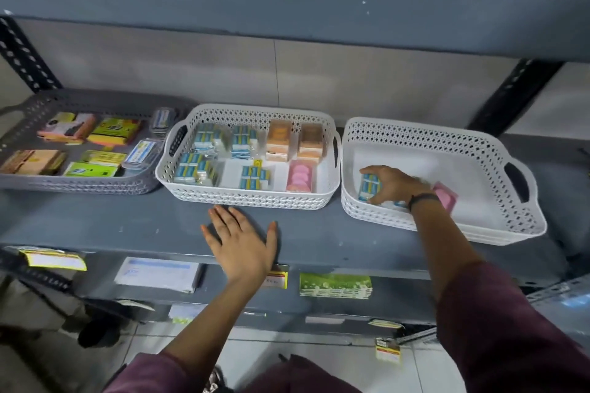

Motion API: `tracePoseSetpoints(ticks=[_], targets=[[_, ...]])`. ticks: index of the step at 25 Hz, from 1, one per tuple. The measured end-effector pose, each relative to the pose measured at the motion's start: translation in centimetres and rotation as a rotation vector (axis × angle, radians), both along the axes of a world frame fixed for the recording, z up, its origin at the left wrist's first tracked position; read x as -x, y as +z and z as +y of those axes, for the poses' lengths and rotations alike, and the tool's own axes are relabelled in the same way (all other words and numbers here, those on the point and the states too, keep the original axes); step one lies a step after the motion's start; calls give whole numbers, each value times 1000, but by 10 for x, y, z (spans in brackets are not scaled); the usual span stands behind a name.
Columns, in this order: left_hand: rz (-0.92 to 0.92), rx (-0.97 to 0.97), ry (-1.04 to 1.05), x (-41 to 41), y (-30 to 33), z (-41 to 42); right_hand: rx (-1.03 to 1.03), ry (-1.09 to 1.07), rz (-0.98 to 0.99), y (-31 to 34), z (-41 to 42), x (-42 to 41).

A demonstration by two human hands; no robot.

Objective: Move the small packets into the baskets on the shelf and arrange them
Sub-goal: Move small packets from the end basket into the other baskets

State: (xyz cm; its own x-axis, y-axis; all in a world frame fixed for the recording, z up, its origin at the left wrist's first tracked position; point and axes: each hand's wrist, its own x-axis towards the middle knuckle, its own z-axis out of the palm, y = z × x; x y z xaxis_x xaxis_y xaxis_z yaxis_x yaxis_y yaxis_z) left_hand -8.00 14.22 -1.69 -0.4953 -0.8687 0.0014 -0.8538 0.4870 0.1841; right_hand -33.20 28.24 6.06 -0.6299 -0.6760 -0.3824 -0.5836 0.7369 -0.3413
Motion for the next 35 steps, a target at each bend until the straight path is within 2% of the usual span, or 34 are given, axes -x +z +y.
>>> tracePoseSetpoints(ticks=[7, 9, 11, 14, 16, 19, 23, 25, 28, 30, 31, 33, 35], targets=[[8, 16, -1, -1, -1, 0, 175, -81, 44, -3, 9, 4], [15, 17, -5, 0, -1, 0, 304, -170, 69, 7, 9, -4], [21, 19, -7, 1, -1, -1, 501, -226, 178, 28, 0, -14], [16, 14, -6, 0, -2, -1, 697, -99, 300, 58, -35, -32], [23, 14, -4, 0, -2, -1, 659, 75, 287, 66, -73, -51], [24, 14, -4, 0, -1, -1, 446, 296, 200, 48, -131, -85], [30, 14, 0, 0, -1, -1, 197, 392, 177, 9, -169, -104], [34, 15, 1, 0, -1, 0, 155, 394, 134, 2, -170, -101], [37, 18, 2, 1, -2, -1, 374, 263, 30, 15, -150, -94], [36, 18, 1, 0, -3, -2, 533, 113, 168, 29, -119, -77], [35, 20, 0, 0, -3, -1, 536, 35, 275, 34, -97, -64], [29, 27, -4, 1, -3, -1, 401, -111, 406, 39, -50, -36], [26, 27, -13, 1, -3, 0, 121, -201, 377, 37, -8, -11]])
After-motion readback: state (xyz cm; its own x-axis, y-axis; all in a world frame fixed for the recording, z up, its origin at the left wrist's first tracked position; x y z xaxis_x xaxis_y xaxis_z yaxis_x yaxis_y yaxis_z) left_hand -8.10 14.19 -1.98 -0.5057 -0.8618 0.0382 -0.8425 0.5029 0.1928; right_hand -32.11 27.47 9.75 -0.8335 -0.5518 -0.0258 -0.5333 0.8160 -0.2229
